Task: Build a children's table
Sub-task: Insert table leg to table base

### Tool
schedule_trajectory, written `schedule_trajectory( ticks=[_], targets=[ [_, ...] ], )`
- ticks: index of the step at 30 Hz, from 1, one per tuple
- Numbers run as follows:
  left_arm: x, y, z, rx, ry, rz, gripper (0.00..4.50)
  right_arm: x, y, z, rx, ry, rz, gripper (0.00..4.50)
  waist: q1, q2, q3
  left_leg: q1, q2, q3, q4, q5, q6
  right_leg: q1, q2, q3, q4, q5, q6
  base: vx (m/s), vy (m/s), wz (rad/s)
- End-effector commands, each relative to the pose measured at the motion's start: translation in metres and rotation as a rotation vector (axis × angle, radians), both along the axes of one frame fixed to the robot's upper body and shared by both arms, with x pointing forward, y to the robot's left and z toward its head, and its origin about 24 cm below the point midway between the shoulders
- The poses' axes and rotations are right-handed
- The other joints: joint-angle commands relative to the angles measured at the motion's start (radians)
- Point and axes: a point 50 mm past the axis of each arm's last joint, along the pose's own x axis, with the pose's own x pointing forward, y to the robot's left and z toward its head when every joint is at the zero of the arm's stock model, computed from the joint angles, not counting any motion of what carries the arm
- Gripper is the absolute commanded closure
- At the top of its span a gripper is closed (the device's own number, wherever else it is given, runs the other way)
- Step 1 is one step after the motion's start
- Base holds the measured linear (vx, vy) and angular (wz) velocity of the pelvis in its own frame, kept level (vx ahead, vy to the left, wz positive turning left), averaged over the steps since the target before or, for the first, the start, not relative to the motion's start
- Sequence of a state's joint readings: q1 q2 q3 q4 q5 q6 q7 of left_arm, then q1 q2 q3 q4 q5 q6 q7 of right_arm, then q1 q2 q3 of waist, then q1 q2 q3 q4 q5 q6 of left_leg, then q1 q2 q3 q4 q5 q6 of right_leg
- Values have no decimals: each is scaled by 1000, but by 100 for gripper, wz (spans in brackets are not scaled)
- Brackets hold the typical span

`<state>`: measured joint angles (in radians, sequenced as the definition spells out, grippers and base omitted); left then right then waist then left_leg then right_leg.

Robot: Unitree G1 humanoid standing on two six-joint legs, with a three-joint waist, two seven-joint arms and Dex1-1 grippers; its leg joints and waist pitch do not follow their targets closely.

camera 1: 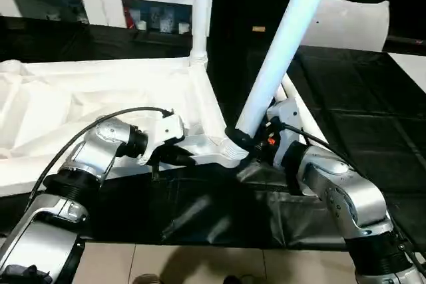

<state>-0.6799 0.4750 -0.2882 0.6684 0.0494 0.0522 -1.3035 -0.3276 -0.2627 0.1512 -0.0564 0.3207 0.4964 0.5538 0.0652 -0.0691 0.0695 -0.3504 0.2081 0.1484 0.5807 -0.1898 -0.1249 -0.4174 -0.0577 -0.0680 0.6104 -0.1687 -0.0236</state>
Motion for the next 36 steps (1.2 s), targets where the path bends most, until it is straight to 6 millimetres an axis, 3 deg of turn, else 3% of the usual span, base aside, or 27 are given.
schedule_trajectory(
  ticks=[1,5,8,10,11,12,14,17,24,28,31,36],
  targets=[
    [-1,-4,1,-1,4,-43,444,3,0,6,-1,-32,2,257,-2,16,-57,-1,16,11,-71,-183,7,60,-70,53,-79,-299,-139,0,0,0],
    [-3,-3,2,-14,9,-49,450,7,4,9,-14,-68,25,257,-3,14,-60,-2,16,10,-71,-182,3,61,-72,53,-78,-304,-136,0,0,0],
    [-6,2,5,-23,4,-53,450,10,9,10,-17,-67,63,257,-4,14,-64,-3,17,11,-69,-150,7,64,-71,54,-69,-239,-154,0,0,0],
    [-9,6,6,-27,0,-37,450,9,14,8,-2,-42,106,257,-4,8,-65,-5,18,11,-68,-142,13,67,-73,53,-66,-222,-162,0,0,0],
    [-9,6,6,-27,0,-37,450,9,14,8,-2,-42,106,257,-4,11,-65,-4,19,11,-69,-141,14,67,-74,54,-65,-220,-164,0,0,0],
    [-11,8,6,-30,3,-28,450,8,15,6,2,-26,123,257,-6,-1,-65,-4,18,15,-67,-136,21,65,-72,53,-67,-223,-161,0,0,0],
    [-13,12,6,-27,4,-11,450,8,17,0,6,8,151,257,-6,3,-60,-4,19,13,-70,-144,24,61,-74,52,-68,-257,-157,0,0,0],
    [-14,13,6,-26,6,-11,450,10,19,-4,-8,19,163,257,-7,0,-58,-5,17,14,-70,-150,21,61,-73,53,-73,-295,-144,0,0,0],
    [-15,10,10,-59,-1,-2,450,12,16,-16,-49,47,179,257,-10,-2,-59,-4,18,16,-68,-122,23,61,-71,55,-66,-243,-154,0,0,0],
    [-15,8,9,-63,0,-3,450,13,15,-20,-56,64,183,257,-10,3,-59,-4,16,16,-68,-128,24,62,-71,55,-67,-243,-157,0,0,0],
    [-15,7,9,-65,1,0,450,13,15,-21,-75,77,209,257,-10,0,-57,-4,16,16,-68,-140,22,61,-70,54,-71,-282,-145,0,0,0],
    [-14,8,9,-60,-3,9,450,11,11,-23,-92,87,224,257,-9,-2,-60,-3,17,16,-67,-122,26,63,-69,54,-66,-241,-157,0,0,0]
  ],
)
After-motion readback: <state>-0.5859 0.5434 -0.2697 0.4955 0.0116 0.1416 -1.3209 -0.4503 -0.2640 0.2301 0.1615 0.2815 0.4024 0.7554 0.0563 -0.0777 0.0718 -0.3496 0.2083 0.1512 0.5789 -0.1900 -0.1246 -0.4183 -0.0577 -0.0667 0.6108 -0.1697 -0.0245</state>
